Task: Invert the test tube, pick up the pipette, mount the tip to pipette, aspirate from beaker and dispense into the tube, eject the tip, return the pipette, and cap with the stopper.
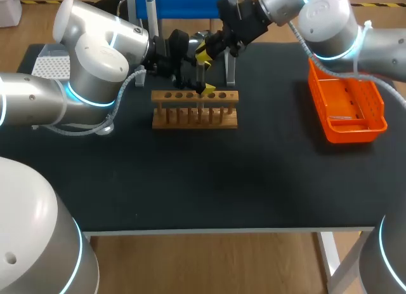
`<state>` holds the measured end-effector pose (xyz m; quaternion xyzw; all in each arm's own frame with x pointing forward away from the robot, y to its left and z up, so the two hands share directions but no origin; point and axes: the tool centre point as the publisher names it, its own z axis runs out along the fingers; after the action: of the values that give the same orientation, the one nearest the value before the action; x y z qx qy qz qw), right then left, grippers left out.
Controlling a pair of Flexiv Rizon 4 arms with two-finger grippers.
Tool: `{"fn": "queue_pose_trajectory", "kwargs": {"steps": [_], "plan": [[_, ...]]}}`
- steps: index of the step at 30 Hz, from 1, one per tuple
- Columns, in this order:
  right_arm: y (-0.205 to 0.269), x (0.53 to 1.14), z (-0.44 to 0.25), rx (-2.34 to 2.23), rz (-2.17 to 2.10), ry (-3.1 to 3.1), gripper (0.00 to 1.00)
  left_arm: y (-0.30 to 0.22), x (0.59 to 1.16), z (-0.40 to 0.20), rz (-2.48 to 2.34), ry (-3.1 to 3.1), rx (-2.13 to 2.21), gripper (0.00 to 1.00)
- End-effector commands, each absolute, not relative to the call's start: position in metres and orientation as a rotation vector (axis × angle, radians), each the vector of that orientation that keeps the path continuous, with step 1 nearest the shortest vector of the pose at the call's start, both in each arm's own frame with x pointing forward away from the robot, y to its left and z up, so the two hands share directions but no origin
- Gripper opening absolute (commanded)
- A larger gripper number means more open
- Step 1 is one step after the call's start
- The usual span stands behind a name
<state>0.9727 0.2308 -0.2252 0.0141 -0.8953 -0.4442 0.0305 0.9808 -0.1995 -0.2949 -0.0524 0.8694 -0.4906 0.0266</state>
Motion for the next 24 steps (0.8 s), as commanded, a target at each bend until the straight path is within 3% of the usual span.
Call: {"fn": "queue_pose_trajectory", "kwargs": {"steps": [1, 24], "plan": [[0.2310, 0.9738, -0.2281, 0.045, -1.373, -2.759, 0.00, -0.1994, 0.9822, -0.2945, -1.515, 2.692, -0.160, 1.00], [0.2326, 0.9761, -0.2238, 0.041, -1.401, -2.760, 0.00, -0.1994, 0.9822, -0.2945, -1.515, 2.692, -0.160, 1.00]]}}
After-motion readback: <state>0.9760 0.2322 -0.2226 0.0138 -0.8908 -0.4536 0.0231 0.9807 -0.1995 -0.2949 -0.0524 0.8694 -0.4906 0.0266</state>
